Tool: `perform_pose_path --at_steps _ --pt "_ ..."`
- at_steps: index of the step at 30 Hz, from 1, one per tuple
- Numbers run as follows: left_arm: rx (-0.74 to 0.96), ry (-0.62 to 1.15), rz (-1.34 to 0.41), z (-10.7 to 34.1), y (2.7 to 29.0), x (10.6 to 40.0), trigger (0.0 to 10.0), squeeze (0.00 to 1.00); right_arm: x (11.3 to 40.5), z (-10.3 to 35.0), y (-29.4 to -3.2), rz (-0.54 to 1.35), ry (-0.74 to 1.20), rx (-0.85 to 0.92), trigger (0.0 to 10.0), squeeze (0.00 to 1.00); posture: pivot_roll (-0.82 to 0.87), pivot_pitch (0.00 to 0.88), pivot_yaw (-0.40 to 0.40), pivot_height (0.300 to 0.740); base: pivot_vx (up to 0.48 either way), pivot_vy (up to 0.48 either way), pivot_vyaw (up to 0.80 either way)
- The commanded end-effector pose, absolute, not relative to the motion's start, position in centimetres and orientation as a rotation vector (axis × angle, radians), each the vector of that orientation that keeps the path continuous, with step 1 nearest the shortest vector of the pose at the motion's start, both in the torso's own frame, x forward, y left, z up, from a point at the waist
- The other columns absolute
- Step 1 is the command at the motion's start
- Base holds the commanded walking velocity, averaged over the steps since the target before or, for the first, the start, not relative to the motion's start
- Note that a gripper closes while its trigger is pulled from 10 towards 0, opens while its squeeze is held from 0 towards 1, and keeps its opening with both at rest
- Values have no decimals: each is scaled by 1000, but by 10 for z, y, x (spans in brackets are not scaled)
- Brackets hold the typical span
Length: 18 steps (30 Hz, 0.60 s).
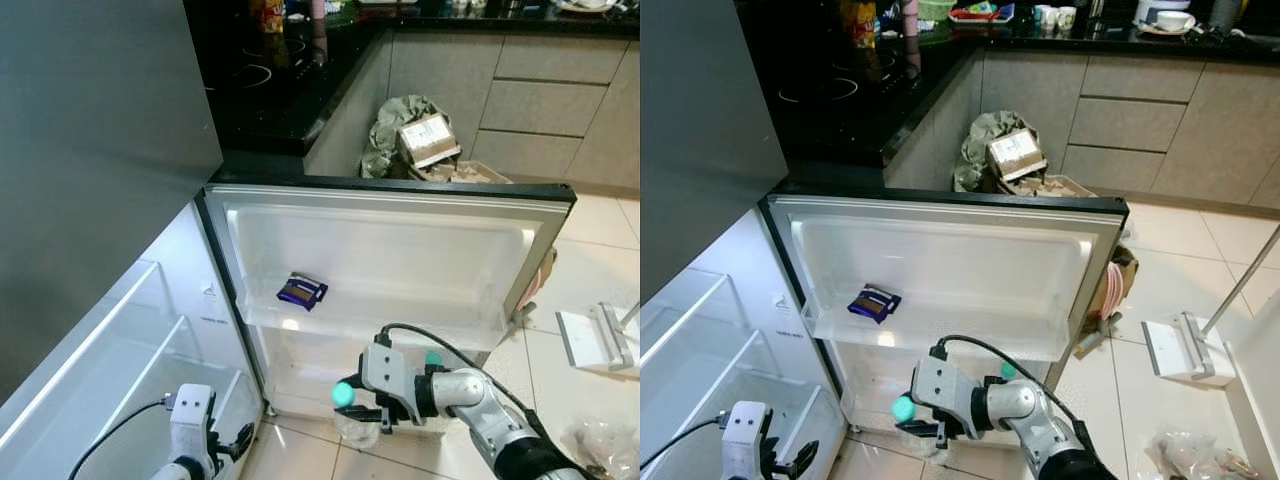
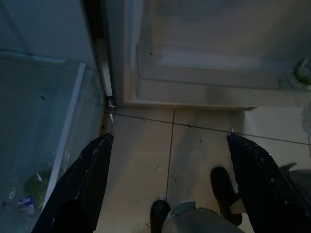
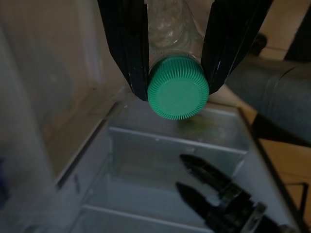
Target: Restocking fridge
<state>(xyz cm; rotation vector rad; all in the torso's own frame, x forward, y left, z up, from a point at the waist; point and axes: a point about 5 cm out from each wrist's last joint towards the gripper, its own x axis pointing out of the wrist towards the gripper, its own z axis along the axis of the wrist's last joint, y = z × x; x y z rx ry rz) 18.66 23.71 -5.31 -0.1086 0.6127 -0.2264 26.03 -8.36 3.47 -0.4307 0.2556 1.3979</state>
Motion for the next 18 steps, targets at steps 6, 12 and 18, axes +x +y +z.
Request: perform_pose_path --at_steps 6,12,18 --pt "-107 539 -273 -43 231 202 10000 0 259 40 -81 1404 233 -441 10000 0 -64 0 -9 603 0 0 0" --pt "-90 484 -307 -33 230 216 10000 0 262 48 -77 1405 192 -438 10000 0 -65 0 -8 573 0 0 0" --pt "-83 472 -321 -31 228 220 10000 0 263 56 -75 1412 163 -430 10000 0 -67 0 -5 554 0 0 0"
